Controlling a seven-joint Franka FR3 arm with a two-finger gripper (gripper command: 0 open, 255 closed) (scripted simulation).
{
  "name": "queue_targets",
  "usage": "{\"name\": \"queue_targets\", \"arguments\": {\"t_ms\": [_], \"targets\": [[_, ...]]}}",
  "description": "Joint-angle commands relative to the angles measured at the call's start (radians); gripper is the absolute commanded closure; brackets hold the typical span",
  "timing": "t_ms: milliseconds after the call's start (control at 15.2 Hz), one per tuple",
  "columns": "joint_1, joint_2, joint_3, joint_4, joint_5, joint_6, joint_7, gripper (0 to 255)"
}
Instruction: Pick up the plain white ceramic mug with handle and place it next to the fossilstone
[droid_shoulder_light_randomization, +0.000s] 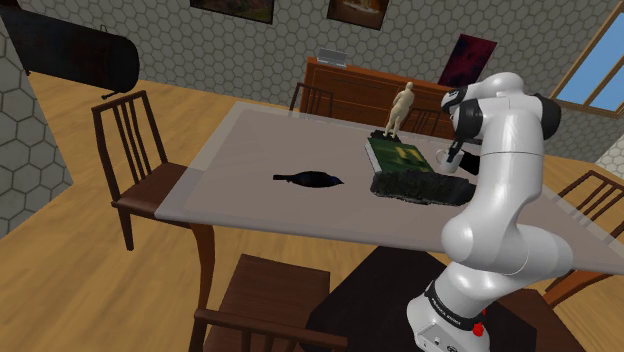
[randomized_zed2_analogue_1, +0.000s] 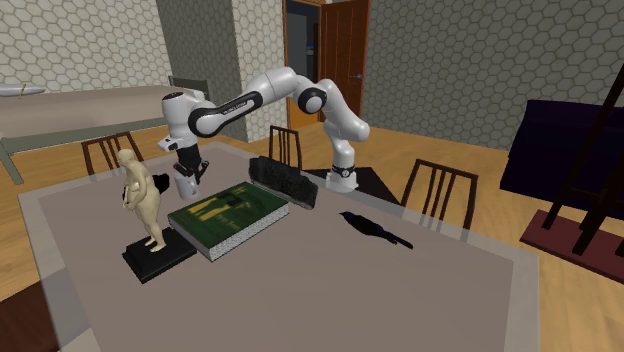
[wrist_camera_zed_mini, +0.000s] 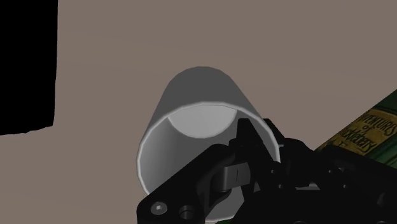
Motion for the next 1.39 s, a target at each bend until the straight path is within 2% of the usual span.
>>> {"name": "queue_targets", "arguments": {"t_ms": [0,396,462,792,1056,1320], "targets": [[0.0,0.003,0.001,-0.003,0.001,0.007,0.0,255],[0.0,0.003,0.001,-0.003,0.001,0.007,0.0,255],[0.0,0.003,0.001,-0.003,0.001,0.007,0.0,0],[0.0,0.003,0.001,-0.003,0.001,0.007,0.0,0],[-0.008,-0.015,-0.006,0.098,-0.01,-0.109,0.011,0],[-0.008,-0.015,-0.006,0.098,-0.01,-0.109,0.011,0]]}}
